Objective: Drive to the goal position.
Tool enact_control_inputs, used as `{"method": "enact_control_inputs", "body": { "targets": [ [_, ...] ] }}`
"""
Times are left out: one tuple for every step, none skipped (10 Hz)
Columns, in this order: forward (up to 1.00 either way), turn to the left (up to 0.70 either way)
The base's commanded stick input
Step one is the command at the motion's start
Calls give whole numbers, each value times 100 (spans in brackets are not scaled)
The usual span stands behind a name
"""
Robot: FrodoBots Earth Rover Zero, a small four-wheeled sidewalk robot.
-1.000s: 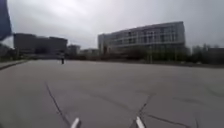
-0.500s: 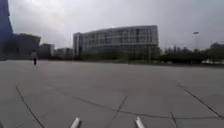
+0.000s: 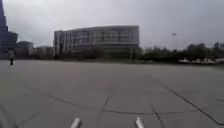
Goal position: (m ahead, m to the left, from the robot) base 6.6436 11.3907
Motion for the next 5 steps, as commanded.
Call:
{"method": "enact_control_inputs", "body": {
  "targets": [
    [0, -100],
    [0, -100],
    [0, -100],
    [0, -100],
    [0, -100]
  ]
}}
